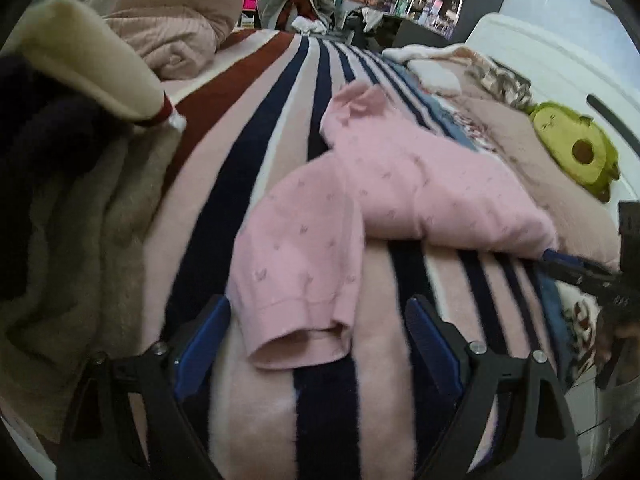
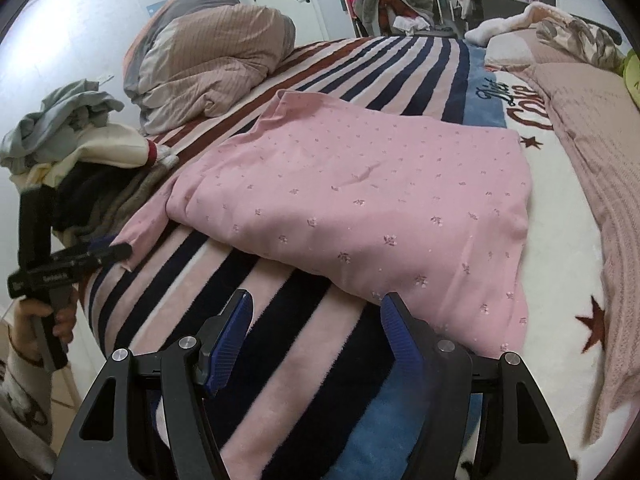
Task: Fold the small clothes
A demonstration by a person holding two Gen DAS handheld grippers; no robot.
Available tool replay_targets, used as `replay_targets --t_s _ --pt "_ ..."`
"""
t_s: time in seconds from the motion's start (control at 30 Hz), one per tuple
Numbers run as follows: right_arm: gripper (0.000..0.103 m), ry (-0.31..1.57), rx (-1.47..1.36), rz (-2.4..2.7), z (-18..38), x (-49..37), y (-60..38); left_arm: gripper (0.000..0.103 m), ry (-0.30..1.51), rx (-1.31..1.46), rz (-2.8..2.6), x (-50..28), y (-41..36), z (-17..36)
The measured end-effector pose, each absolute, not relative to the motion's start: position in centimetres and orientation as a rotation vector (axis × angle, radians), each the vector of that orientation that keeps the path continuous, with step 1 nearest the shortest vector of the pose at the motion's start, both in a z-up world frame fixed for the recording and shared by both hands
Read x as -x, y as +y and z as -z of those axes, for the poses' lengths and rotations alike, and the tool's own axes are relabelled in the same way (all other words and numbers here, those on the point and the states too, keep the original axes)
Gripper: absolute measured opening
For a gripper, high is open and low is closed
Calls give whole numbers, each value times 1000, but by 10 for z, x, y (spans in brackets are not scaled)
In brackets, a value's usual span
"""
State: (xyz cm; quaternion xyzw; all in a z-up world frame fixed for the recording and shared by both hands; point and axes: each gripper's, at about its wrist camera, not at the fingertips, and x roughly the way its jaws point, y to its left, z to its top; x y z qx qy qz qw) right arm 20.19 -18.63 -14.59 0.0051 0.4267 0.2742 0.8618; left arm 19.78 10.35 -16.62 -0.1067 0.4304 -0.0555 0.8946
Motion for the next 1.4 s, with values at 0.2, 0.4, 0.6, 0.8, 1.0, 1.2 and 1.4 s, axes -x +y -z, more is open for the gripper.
replay_targets --t_s 0.2,0.4,0.6,0.8,1.0,1.2,1.4 --pt "63 900 -25 -583 147 -206 -185 9 834 236 137 -207 106 151" --pt "63 886 -40 -592 144 -207 -186 8 670 111 142 -235 88 85" --pt "63 871 -53 -603 143 -207 -193 10 696 94 374 -287 21 76" --pt "63 877 -85 -603 147 -212 -208 60 876 84 476 -315 -25 129" --pt "63 870 -90 -612 146 -213 -215 75 817 159 519 -274 3 114" --pt "63 828 -86 -604 135 -210 -216 79 785 312 407 -236 65 104" --pt "63 786 -65 -582 122 -213 -216 79 862 566 391 -250 94 152"
